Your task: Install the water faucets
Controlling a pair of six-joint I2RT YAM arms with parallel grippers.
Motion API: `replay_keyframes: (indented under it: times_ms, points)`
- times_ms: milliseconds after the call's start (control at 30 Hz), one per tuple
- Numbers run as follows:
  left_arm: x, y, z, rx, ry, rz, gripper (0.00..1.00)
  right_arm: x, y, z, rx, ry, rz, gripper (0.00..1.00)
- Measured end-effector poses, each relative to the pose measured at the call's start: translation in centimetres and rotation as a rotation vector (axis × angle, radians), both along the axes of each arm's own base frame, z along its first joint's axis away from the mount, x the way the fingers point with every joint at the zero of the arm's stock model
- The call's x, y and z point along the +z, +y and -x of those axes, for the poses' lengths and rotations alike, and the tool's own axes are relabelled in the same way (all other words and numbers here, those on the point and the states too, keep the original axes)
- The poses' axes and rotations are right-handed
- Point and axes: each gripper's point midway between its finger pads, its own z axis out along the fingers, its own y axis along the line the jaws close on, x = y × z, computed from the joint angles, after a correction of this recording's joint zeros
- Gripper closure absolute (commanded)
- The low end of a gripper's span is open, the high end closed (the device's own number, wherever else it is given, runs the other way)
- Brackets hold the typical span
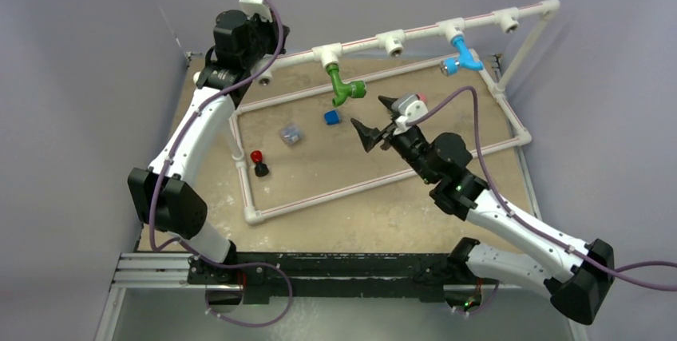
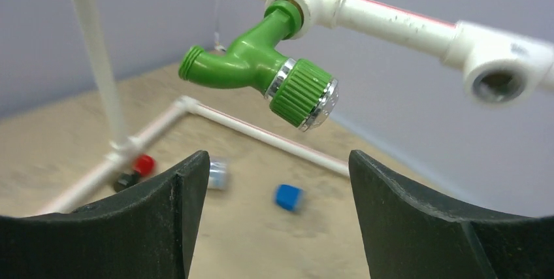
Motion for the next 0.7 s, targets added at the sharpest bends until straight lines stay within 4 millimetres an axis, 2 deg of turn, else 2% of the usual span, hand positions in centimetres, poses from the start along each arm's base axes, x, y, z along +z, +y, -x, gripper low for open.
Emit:
replay_keyframes:
  times_ms: [133, 300, 433, 567, 700]
  points:
    - [-0.1, 0.0, 0.0, 0.000, 0.003, -0.001, 1.00, 0.4, -0.5, -0.4, -0.029, -0.183, 0.233, 0.18]
    - [-0.1, 0.0, 0.0, 0.000, 0.004, -0.001, 1.00, 2.2, -0.4, -0.6, -0.074, -0.431, 0.443, 0.18]
    - [-0.1, 0.0, 0.0, 0.000, 0.004, -0.001, 1.00, 3.0, 1.4, -0.6, -0.092, -0.590, 0.558, 0.18]
    - [-0.1, 0.0, 0.0, 0.000, 0.009, -0.003, 1.00, 2.8, 3.9, -0.6, -0.094, -0.706, 0.664, 0.18]
    - [-0.2, 0.0, -0.1, 0.000, 0.012, -0.003, 1.00, 2.5, 5.1, -1.1, -0.123, -0.784, 0.742, 0.19]
